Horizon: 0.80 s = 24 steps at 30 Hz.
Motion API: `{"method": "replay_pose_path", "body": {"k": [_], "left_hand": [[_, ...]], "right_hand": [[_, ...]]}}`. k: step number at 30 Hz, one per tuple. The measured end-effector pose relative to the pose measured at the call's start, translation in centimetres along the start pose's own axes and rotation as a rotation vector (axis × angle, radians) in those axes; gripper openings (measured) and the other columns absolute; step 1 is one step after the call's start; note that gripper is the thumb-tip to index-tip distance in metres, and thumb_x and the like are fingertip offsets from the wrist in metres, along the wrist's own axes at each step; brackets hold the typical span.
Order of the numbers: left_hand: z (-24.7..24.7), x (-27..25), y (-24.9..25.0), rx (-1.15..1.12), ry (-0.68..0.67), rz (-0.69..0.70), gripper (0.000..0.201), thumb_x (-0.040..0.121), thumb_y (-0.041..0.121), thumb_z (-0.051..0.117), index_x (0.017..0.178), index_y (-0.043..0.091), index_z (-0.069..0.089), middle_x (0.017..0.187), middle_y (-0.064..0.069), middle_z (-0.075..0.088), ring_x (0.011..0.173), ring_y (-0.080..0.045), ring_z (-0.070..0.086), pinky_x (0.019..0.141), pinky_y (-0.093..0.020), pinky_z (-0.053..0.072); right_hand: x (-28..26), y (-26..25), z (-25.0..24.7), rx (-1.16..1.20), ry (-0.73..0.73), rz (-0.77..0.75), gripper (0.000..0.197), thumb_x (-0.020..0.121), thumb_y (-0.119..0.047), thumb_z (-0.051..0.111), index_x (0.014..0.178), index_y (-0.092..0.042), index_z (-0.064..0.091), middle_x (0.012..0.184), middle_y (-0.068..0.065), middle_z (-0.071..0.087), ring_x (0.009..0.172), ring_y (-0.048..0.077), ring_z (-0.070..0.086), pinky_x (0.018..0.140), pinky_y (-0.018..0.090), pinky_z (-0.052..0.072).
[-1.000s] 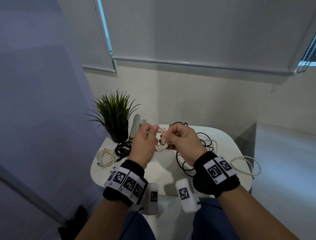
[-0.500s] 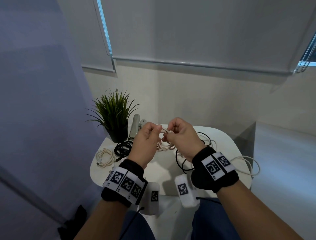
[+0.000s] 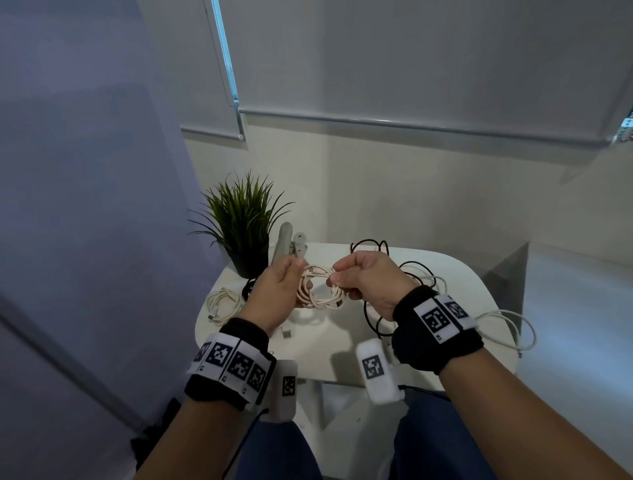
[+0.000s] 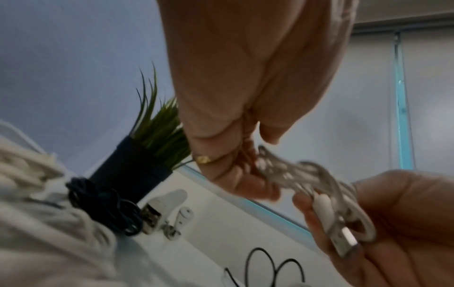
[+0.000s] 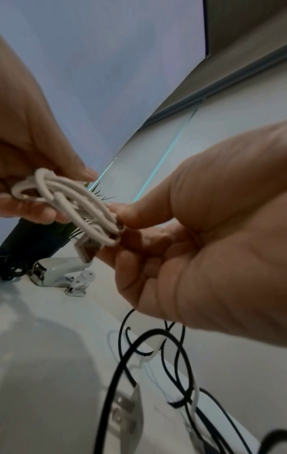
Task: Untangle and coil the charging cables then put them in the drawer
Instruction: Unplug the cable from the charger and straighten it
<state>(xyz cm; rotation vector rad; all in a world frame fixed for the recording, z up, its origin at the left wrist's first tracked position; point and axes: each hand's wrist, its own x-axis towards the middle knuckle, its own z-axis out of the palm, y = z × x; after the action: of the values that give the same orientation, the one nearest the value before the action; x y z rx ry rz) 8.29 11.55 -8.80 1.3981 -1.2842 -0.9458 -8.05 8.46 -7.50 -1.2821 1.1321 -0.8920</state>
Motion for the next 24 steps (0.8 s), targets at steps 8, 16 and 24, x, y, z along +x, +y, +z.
{"method": "replay_pose_path", "body": {"k": [8,16,24], "left_hand": [[-3.9,-1.2,-1.7,0.620,0.054,0.023,0.020,0.091,0.025,0.059,0.106,0.013,0.065,0.099,0.000,0.064,0.092,-0.015,0.058,0.079,-0.023,0.041],[-5.1,-2.1,-3.3,0.965,-0.136,-0.124,0.023,0.083,0.035,0.063,0.106,0.035,0.065,0.121,0.012,0.058,0.121,-0.014,0.045,0.104,-0.040,0.033],[-4.8,-1.2,-4.2,0.869,-0.150,-0.037,0.038,0.080,0.026,0.067,0.116,0.035,0.062,0.125,0.011,0.053,0.120,-0.016,0.048,0.103,-0.044,0.036]], "right_hand": [[3.3,1.9,2.6,-0.122,0.093,0.153,0.016,0.078,0.004,0.068,0.068,-0.006,0.061,0.072,0.014,0.063,0.061,0.022,0.058,0.063,0.032,0.054],[4.5,3.0,4.1,-0.291,0.057,0.217,0.017,0.078,-0.001,0.067,0.067,-0.012,0.060,0.085,0.016,0.068,0.077,0.028,0.068,0.074,0.044,0.059],[5.3,2.8,5.8,-0.345,0.075,0.196,0.015,0.074,-0.004,0.075,0.064,-0.008,0.063,0.081,0.017,0.072,0.077,0.032,0.071,0.074,0.047,0.059]]}}
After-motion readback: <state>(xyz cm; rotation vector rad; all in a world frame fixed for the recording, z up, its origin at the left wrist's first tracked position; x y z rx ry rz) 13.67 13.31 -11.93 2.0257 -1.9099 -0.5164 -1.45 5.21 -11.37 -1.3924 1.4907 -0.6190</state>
